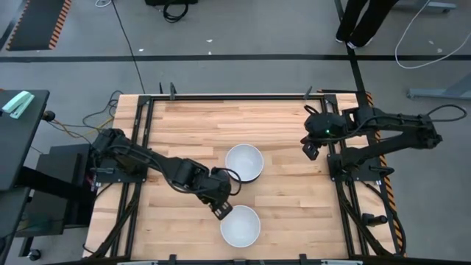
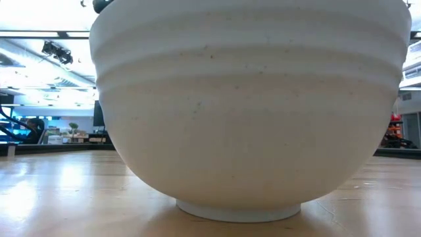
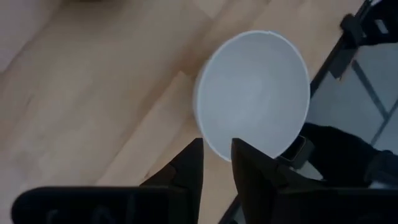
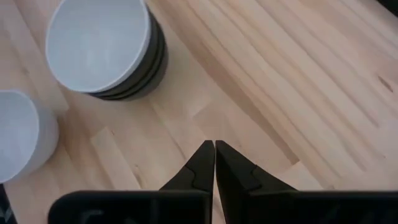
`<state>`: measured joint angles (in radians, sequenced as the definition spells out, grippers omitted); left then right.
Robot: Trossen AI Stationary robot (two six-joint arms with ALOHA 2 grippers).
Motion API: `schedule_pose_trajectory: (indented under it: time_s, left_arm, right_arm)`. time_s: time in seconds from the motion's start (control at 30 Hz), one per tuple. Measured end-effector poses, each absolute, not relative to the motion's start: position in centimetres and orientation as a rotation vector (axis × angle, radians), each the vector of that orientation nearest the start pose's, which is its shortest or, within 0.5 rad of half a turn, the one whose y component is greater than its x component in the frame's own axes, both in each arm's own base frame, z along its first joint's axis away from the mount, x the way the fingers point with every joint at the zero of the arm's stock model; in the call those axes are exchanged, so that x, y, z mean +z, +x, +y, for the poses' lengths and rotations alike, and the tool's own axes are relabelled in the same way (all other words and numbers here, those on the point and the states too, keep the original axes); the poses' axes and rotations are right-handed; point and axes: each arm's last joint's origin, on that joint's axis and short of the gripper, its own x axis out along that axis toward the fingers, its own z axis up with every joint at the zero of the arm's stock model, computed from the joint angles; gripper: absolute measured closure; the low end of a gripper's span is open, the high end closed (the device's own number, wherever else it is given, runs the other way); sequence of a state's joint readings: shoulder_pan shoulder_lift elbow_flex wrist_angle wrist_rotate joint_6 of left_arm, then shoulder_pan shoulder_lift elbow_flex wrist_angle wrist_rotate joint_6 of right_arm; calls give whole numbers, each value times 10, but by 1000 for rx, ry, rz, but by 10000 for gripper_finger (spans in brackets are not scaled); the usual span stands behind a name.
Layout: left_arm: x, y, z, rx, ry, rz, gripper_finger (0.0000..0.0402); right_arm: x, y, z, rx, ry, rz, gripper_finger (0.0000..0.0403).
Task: Nest bowls inside each other
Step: Stack the bottom white bowl on top of the top white bowl
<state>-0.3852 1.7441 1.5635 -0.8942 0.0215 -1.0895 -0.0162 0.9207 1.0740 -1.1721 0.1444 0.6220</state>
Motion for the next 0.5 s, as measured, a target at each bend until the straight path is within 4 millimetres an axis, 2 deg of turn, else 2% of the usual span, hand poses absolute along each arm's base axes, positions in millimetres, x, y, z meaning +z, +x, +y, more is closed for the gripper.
schedule_pose_trajectory:
  time_s: [0.17, 0.33, 0.5]
  left_arm:
    - [275, 347, -148, 296, -837, 1144, 319]
    - [265, 368, -160, 262, -979, 1042, 321]
    - [239, 386, -168, 314, -1093, 1024, 316]
  right_arm:
    - [328, 143, 1, -417, 459, 943, 380]
    - [329, 141, 7, -348, 378, 964, 380]
    - [330, 135, 11, -282, 305, 976, 380]
